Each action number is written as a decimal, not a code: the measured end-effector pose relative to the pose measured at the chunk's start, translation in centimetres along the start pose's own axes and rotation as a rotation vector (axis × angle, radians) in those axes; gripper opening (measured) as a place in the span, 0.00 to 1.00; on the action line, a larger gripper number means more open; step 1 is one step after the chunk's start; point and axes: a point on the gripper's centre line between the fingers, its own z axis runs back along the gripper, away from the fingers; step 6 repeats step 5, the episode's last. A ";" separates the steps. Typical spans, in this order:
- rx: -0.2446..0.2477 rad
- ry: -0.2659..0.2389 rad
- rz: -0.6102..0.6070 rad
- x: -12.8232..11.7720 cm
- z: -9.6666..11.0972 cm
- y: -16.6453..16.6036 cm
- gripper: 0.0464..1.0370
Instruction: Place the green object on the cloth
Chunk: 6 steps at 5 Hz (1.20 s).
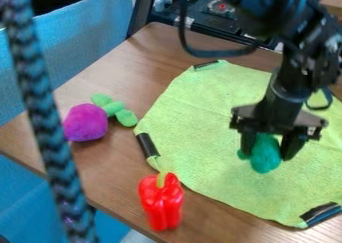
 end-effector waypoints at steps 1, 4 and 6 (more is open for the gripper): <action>0.027 0.022 -0.013 -1.0 -1.1 -0.8 0.70; 0.003 0.056 0.040 -0.1 0.3 0.0 0.97; -0.038 0.076 0.086 1.1 2.5 1.1 0.96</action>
